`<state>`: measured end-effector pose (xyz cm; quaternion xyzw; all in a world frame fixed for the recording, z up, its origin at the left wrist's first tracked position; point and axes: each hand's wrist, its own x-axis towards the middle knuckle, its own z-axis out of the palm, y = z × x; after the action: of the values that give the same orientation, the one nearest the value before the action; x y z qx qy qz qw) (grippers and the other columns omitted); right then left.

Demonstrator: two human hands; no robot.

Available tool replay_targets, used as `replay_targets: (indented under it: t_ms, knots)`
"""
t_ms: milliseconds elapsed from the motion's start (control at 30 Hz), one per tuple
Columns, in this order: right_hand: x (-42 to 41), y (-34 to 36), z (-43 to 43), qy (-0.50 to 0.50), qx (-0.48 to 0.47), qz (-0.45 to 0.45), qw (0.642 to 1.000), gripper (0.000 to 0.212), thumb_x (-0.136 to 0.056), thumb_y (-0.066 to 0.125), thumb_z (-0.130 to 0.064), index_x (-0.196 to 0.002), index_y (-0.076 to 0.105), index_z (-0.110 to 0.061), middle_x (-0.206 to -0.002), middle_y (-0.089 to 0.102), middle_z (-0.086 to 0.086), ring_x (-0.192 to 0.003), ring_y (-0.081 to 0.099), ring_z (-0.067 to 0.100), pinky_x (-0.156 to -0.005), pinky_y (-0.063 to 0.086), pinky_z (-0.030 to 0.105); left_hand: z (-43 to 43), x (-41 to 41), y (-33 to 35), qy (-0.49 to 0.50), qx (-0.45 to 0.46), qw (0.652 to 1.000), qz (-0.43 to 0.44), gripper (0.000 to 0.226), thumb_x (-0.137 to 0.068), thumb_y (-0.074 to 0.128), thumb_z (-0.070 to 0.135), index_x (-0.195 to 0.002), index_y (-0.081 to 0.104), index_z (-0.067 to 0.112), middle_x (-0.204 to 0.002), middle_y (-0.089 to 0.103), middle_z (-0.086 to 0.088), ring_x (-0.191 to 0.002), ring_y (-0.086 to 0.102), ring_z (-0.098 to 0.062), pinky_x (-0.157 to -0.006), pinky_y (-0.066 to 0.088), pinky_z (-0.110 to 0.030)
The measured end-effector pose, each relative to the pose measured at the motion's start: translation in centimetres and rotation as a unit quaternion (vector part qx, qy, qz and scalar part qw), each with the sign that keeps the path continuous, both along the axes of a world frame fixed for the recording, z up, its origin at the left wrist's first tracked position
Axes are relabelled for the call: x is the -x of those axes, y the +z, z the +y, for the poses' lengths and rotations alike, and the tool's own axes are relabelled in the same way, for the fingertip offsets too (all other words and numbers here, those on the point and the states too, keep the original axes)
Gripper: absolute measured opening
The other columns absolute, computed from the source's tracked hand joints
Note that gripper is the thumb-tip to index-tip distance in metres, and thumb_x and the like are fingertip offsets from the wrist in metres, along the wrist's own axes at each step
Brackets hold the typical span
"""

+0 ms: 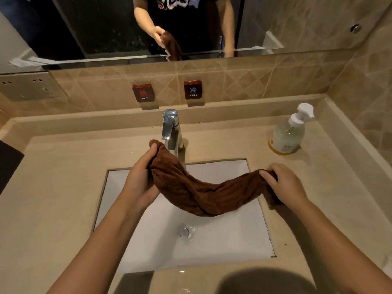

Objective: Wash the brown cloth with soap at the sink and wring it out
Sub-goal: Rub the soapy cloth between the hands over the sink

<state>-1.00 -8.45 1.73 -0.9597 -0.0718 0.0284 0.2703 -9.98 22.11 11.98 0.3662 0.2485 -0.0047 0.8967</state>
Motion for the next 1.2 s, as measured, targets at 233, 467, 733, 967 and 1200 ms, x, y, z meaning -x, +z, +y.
replay_targets:
  t_ms: [233,467,733,967,1200]
  knots:
    - [6.1,11.8,14.0,0.067,-0.328,-0.040,0.941,0.030,-0.094,0.048,-0.027,-0.066,0.044,-0.017,-0.062,0.043,-0.007,-0.058,0.040,0.005,-0.056,0.033,0.017,-2.3,-0.3,0.8,0.013,0.003,1.000,-0.026,0.045,-0.096,0.039,0.045,-0.104,0.067,0.010,-0.095,0.069,-0.011,-0.093,0.062,-0.019,-0.107,0.038,-0.036]
    - [7.6,11.9,19.4,0.032,-0.281,-0.028,0.959,0.029,-0.095,0.038,-0.046,-0.080,0.043,-0.021,-0.065,0.051,-0.008,-0.058,0.051,0.007,-0.052,0.039,0.020,-3.7,0.5,0.9,-0.041,-0.322,0.946,-0.017,0.042,-0.101,0.036,0.038,-0.097,0.063,0.007,-0.078,0.066,-0.009,-0.066,0.065,-0.010,-0.055,0.051,-0.019]
    - [4.6,12.0,20.9,-0.018,-0.288,-0.017,0.957,0.041,-0.095,0.036,-0.039,-0.073,0.053,-0.008,-0.066,0.056,0.004,-0.065,0.056,0.024,-0.061,0.048,0.041,-3.5,1.1,1.2,-0.048,-0.313,0.948,-0.020,0.040,-0.099,0.040,0.037,-0.078,0.061,0.010,-0.056,0.058,0.000,-0.051,0.054,-0.013,-0.045,0.042,-0.021]
    - [7.4,12.9,21.1,0.063,-0.234,-0.074,0.967,0.042,-0.097,0.034,-0.039,-0.071,0.053,-0.012,-0.064,0.058,0.004,-0.061,0.055,0.020,-0.056,0.043,0.031,-2.6,-0.1,2.9,-0.040,-0.253,0.967,0.010,0.037,-0.098,0.044,0.034,-0.074,0.060,0.011,-0.061,0.059,-0.005,-0.053,0.057,-0.013,-0.048,0.046,-0.019]
    - [4.2,11.8,19.3,0.126,-0.298,0.172,0.931,0.037,-0.085,0.049,-0.056,-0.102,0.053,-0.023,-0.097,0.062,-0.003,-0.091,0.060,0.013,-0.081,0.049,0.030,-2.6,0.3,1.8,-0.092,-0.265,0.959,0.035,0.044,-0.096,0.043,0.046,-0.097,0.071,0.012,-0.090,0.075,-0.013,-0.083,0.071,-0.021,-0.067,0.053,-0.030]
